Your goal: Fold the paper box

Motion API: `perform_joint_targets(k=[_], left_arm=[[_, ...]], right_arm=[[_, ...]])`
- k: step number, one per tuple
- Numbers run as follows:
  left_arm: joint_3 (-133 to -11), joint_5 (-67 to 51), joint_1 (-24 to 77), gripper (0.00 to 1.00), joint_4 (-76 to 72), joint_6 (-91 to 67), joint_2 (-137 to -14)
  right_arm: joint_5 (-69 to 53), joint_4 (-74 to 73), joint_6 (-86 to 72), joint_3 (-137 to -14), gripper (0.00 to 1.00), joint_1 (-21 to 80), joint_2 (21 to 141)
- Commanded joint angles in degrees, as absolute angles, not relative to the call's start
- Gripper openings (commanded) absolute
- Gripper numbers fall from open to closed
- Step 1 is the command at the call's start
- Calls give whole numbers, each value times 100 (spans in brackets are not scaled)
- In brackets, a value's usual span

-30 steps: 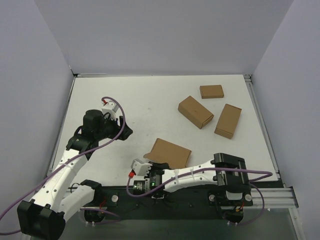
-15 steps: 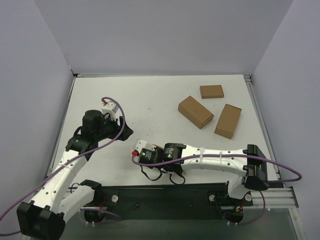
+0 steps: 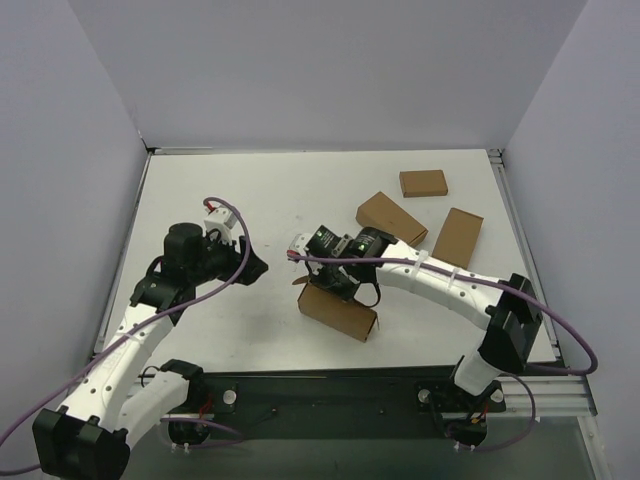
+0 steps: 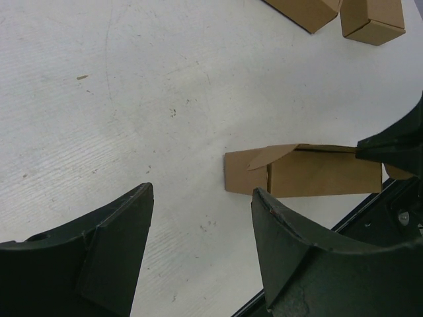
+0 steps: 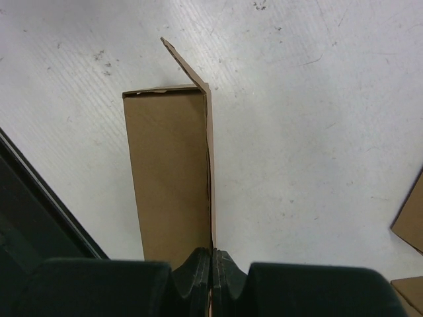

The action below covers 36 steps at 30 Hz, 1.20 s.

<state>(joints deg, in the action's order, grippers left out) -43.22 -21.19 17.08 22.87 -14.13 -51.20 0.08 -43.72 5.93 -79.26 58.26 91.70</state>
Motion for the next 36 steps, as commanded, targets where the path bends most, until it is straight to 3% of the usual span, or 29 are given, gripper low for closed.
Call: perform_joint_targets(k=[1, 4, 9, 11, 13, 18, 27, 36], left_arm=[[-4298, -2329, 1661, 71, 2004, -1397, -5036], [-4263, -2680, 1661, 70, 1873, -1415, -5045], [-4228, -2944, 1670, 70, 1723, -1415, -5106], [-4219, -3058, 1679, 70, 1661, -1415, -5150], [-4219, -3233, 1696, 70, 1574, -1380, -5203], [-4359, -3016, 2214, 68, 1643, -942, -5475], [-4842, -2004, 3138, 64, 1942, -378, -6415], [-5273, -1380, 3621, 65, 2065, -70, -7101]], right_arm=[[-544, -4342, 1151, -8244, 0, 5476, 9369], [-676, -4289, 1274, -8375, 11, 5326, 9457], [-633, -4053, 1152, -8420, 47, 5125, 9457], [-581, -3947, 1012, -8324, 67, 5080, 9352], [-492, -3841, 705, -8271, 78, 5028, 9115], [409, -3788, -744, -7702, 80, 5027, 8177], [1379, -3630, -3881, -5477, 70, 5448, 5874], [1960, -3366, -4684, -5010, 63, 6284, 5931]])
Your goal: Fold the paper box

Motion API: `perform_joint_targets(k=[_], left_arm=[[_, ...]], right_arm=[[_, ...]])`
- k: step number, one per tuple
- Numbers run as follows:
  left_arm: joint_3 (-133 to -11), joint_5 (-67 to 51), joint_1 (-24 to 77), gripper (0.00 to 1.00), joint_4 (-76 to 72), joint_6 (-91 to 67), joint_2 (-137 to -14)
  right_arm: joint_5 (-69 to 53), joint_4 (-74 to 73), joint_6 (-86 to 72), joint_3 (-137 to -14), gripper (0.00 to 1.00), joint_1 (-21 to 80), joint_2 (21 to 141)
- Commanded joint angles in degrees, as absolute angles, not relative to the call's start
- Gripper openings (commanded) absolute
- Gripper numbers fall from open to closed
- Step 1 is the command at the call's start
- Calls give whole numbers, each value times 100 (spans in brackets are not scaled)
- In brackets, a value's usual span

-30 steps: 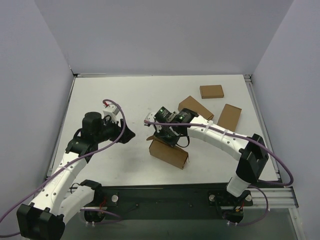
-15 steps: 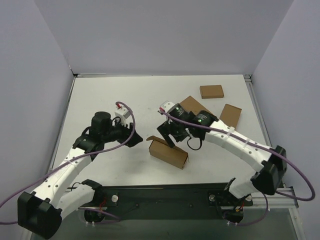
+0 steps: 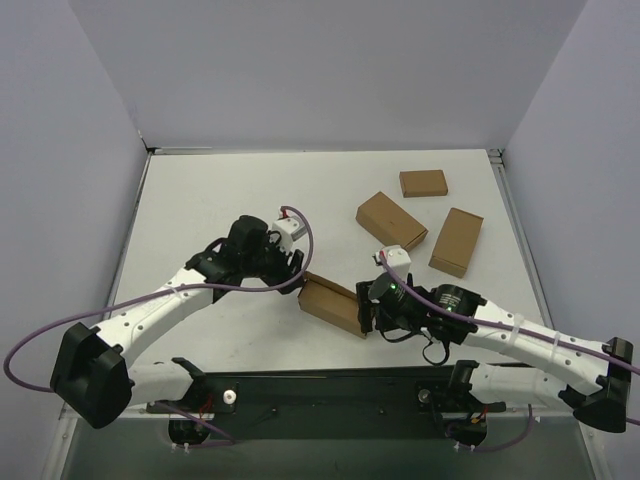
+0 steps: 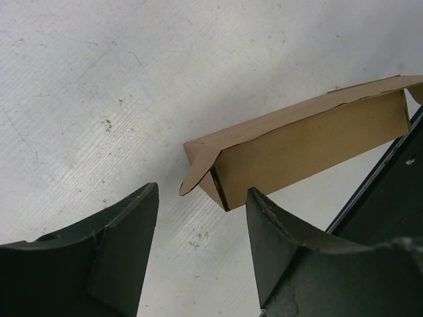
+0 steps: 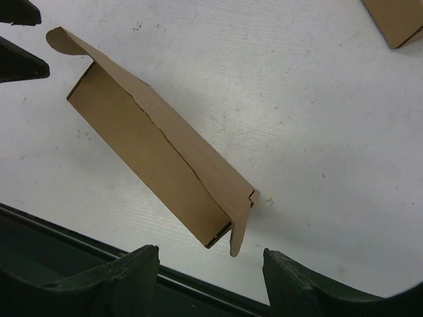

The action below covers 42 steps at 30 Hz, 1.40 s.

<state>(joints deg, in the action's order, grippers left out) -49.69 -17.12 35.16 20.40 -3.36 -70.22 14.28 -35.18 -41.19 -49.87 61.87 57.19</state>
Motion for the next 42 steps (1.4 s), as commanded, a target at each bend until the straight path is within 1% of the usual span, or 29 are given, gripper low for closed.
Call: perform_joint_targets(k=[1, 3, 8, 10, 12, 14, 15, 16, 18, 19, 24, 25, 28, 29, 31, 32, 34, 36, 42], left_arm=[[-5282, -1354, 3621, 65, 2031, -62, -7102], [-5282, -1318, 3630, 65, 1995, -53, -7136], [-5396, -1450, 3630, 63, 2004, -70, -7391], [-5405, -1494, 3630, 59, 2004, -79, -7427], [-5397, -1529, 3630, 55, 1978, -88, -7418], [-5379, -1555, 3630, 54, 1925, -105, -7418], [-5379, -1590, 3630, 51, 1907, -123, -7435], [-5414, -1643, 3630, 49, 1916, -123, -7453], [-5431, -1705, 3630, 47, 1916, -149, -7514], [-5432, -1731, 3630, 44, 1916, -158, -7523], [-5405, -1766, 3639, 38, 1890, -158, -7488], [-5405, -1758, 3647, 36, 1890, -158, -7497], [-5423, -1784, 3674, 31, 1916, -176, -7532], [-5440, -1793, 3674, 22, 1933, -184, -7558], [-5493, -1819, 3683, 16, 1968, -220, -7559], [-5511, -1819, 3683, 10, 1977, -237, -7550], [-5546, -1846, 3691, 6, 1995, -307, -7524], [-5563, -1767, 3700, 2, 2021, -447, -7497], [-5563, -1643, 3709, 0, 2179, -755, -7576]], right_arm=[[1986, -3384, -4719, -5018, 61, 6284, 5985], [2056, -3410, -4755, -5036, 59, 6293, 6125], [2197, -3463, -4860, -5036, 49, 6293, 6267], [2206, -3480, -4869, -5027, 45, 6293, 6293], [2206, -3480, -4869, -5019, 43, 6302, 6302], [2232, -3489, -4887, -4983, 38, 6293, 6319], [2232, -3489, -4887, -4966, 36, 6302, 6337], [2232, -3498, -4887, -4966, 33, 6302, 6346], [2224, -3594, -4904, -5001, 31, 6293, 6389], [2215, -3621, -4930, -5001, 29, 6293, 6424], [2189, -3709, -4992, -4922, 27, 6293, 6442], [2180, -3709, -4992, -4922, 26, 6302, 6451], [2136, -3753, -5001, -4931, 12, 6293, 6486], [2144, -3762, -5001, -4931, 10, 6293, 6495], [2153, -3779, -4984, -4957, 5, 6293, 6504], [2162, -3788, -4966, -4974, 4, 6293, 6513], [2197, -3823, -4931, -5079, 1, 6293, 6592], [2250, -3902, -4913, -5150, 0, 6302, 6688], [2303, -4034, -4896, -5335, 0, 6293, 6917]])
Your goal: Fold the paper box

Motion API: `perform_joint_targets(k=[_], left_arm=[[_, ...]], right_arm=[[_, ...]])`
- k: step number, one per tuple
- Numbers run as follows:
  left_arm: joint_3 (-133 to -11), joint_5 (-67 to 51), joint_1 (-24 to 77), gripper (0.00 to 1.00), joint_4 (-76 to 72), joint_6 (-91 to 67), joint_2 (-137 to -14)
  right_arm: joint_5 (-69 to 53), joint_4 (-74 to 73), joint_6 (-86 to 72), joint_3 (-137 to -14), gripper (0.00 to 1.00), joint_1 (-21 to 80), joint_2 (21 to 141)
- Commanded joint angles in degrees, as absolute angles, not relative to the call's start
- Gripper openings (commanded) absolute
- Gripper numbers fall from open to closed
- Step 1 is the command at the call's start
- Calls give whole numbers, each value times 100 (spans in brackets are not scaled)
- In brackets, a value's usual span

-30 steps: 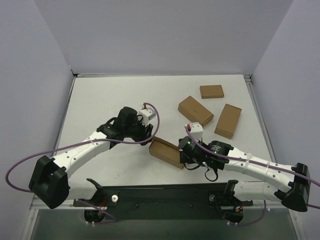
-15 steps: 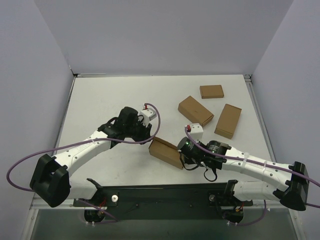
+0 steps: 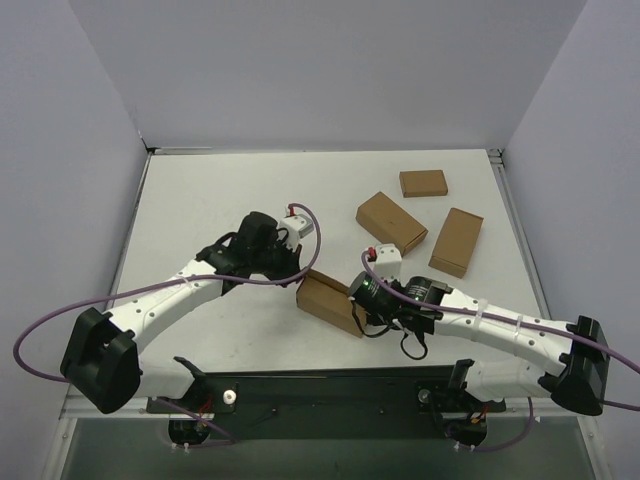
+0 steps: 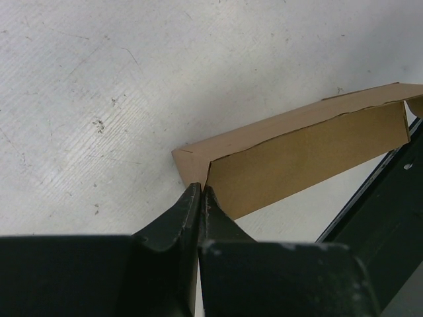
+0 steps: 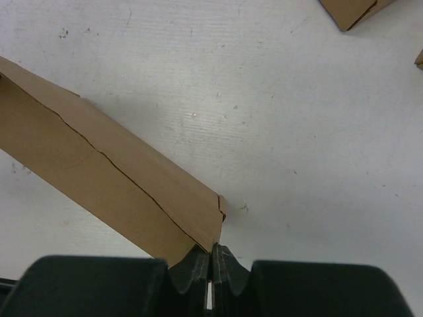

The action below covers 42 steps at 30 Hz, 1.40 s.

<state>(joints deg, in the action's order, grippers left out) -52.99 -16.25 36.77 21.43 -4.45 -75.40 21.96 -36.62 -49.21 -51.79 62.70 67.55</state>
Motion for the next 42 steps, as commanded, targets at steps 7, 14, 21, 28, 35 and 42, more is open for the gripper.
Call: perform_joint_targets(k=[7, 14, 21, 28, 35, 42], left_arm=[[-5599, -1722, 3709, 0, 2189, -1177, -7646], [-5529, -1889, 3709, 0, 2004, -1757, -7638], [-5300, -2092, 3700, 0, 1741, -2223, -7541], [-5274, -2329, 3700, 0, 1661, -2478, -7462], [-5001, -2522, 3691, 0, 1380, -2768, -7392], [-4896, -2777, 3656, 0, 994, -3128, -7339]], right_arm=[[2320, -4052, -4896, -5405, 0, 6302, 7119], [2347, -4069, -4887, -5432, 0, 6328, 7198], [2373, -4087, -4895, -5414, 0, 6346, 7225], [2417, -4131, -4904, -5432, 0, 6381, 7269], [2435, -4148, -4913, -5458, 0, 6425, 7330], [2479, -4184, -4931, -5511, 0, 6486, 7400]])
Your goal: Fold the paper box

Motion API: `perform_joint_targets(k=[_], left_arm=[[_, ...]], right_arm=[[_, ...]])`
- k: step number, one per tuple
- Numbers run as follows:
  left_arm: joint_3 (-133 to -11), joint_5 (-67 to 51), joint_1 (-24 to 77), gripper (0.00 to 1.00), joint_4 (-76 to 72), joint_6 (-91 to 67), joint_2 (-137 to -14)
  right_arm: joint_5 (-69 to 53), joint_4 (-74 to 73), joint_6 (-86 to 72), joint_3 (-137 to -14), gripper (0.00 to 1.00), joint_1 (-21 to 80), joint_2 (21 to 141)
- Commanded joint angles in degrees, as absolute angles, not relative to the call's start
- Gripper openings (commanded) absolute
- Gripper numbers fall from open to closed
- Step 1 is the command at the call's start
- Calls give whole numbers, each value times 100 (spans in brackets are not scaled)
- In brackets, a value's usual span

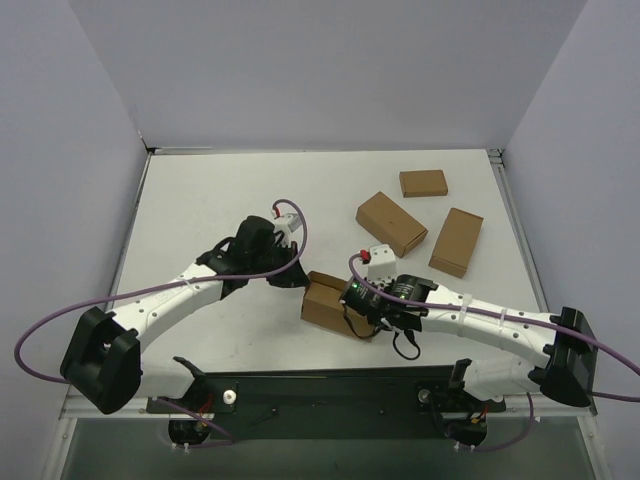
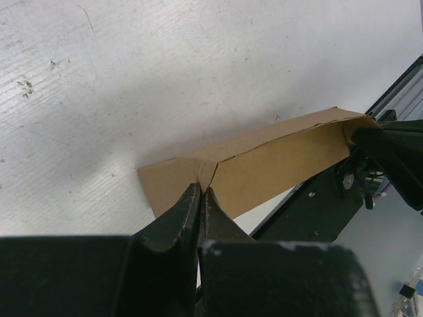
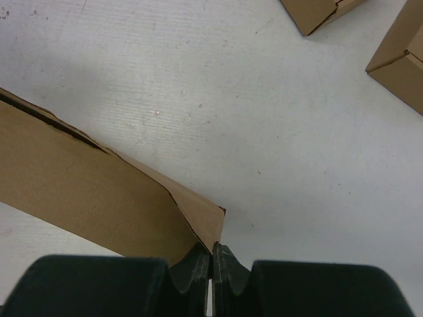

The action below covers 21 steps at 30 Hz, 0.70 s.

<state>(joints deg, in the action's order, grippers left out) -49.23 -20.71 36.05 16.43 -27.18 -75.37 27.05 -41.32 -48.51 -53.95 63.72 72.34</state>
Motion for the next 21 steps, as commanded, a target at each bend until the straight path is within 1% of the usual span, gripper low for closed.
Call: perform_joint_targets(k=[1, 3, 10, 14, 16, 21], left_arm=[[-4861, -2786, 3656, 0, 958, -3155, -7330], [-4852, -2751, 3656, 0, 932, -3164, -7321], [-4861, -1768, 3788, 0, 1459, -2576, -7120], [-4773, -960, 4139, 0, 1626, -2295, -6917], [-4632, -371, 4464, 0, 1644, -2259, -6795], [-4246, 788, 5017, 0, 1433, -2276, -6548]], right_arm=[[2496, -4192, -4939, -5519, 0, 6495, 7426], [2505, -4192, -4939, -5528, 0, 6530, 7453], [2602, -4315, -4948, -5678, 0, 6565, 7287], [2602, -4298, -4974, -5765, 0, 6522, 7207], [2567, -4272, -4983, -5792, 0, 6469, 7198], [2207, -4000, -4940, -5696, 0, 6223, 7119]])
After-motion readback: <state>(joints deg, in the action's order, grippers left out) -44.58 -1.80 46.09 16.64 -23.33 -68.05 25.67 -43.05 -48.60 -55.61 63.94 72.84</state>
